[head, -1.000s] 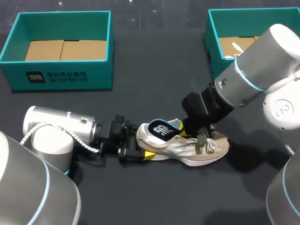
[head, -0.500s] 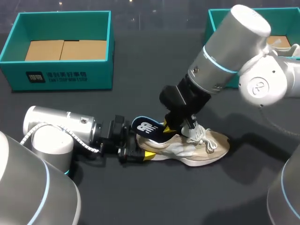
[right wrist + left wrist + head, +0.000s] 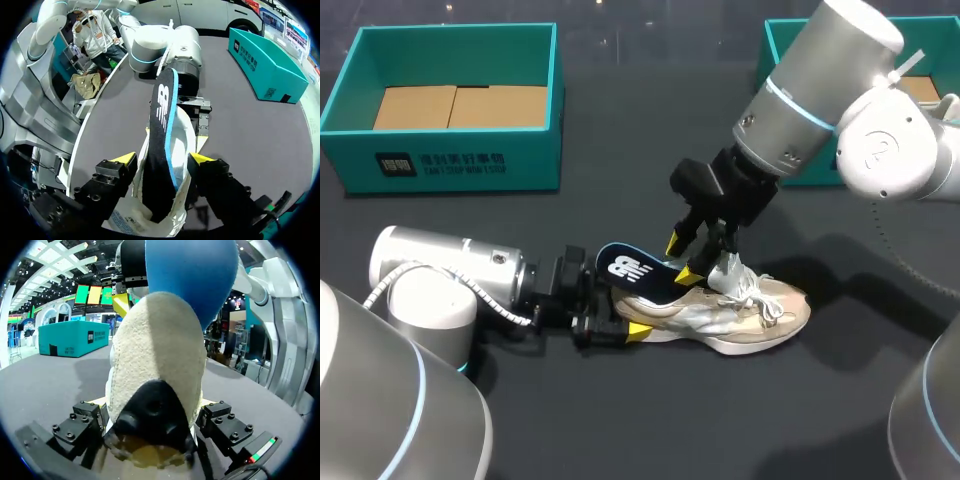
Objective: Take the shoe out of the shoebox, open the shoe tongue, remove and reinsert the insole, then place the shoe into the shoebox
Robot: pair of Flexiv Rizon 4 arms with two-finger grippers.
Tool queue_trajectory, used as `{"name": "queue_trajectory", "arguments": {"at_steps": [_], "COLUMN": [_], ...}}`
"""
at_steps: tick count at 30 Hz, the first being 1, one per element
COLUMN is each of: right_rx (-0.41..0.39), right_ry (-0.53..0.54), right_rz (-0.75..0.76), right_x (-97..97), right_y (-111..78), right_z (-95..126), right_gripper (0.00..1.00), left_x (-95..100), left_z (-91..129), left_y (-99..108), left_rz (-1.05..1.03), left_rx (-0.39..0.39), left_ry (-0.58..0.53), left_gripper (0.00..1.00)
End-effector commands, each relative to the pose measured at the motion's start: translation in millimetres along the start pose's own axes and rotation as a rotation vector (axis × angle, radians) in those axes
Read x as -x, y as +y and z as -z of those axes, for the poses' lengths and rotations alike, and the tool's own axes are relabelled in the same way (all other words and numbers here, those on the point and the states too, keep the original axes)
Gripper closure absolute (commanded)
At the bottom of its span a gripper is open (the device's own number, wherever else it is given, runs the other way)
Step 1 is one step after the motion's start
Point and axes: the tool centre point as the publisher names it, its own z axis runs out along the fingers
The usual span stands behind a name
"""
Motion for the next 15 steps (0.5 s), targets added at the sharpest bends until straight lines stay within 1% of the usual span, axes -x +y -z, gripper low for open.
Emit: {"name": "queue_trajectory", "arguments": {"at_steps": [1, 2, 4, 6, 7, 9, 11, 13, 15], "right_rx": [0.002, 0.001, -0.002, -0.008, -0.003, 0.006, 0.018, 0.026, 0.04], "right_ry": [0.035, 0.043, 0.063, 0.077, 0.083, 0.093, 0.107, 0.117, 0.129], "right_rz": [-0.025, -0.036, -0.05, -0.074, -0.087, -0.111, -0.13, -0.144, -0.167], "right_x": [8.6, 8.8, 8.5, 7.1, 6.2, 3.7, 1.4, -0.4, -3.0], "right_y": [6.4, 8.2, 12.0, 15.0, 15.8, 16.9, 17.9, 18.6, 19.1], "right_z": [-8.6, -9.6, -11.2, -12.9, -13.7, -16.2, -19.4, -21.8, -24.6], "right_gripper": [0.22, 0.27, 0.32, 0.33, 0.31, 0.31, 0.33, 0.39, 0.41], "left_x": [-0.1, -0.1, -0.1, -0.1, -0.1, -0.1, -0.1, -0.1, -0.1], "left_z": [0.5, 0.5, 0.5, 0.5, 0.5, 0.5, 0.5, 0.5, 0.5], "left_y": [3.2, 3.2, 3.2, 3.2, 3.2, 3.2, 3.2, 3.2, 3.2], "left_rz": [0.0, 0.0, 0.0, 0.0, 0.0, 0.0, 0.0, 0.0, 0.0], "left_rx": [0.001, 0.001, 0.001, 0.001, 0.001, 0.001, 0.001, 0.001, 0.001], "left_ry": [-0.002, -0.002, -0.002, -0.002, -0.002, -0.002, -0.002, -0.002, -0.002], "left_gripper": [1.0, 1.0, 1.0, 1.0, 1.0, 1.0, 1.0, 1.0, 1.0]}}
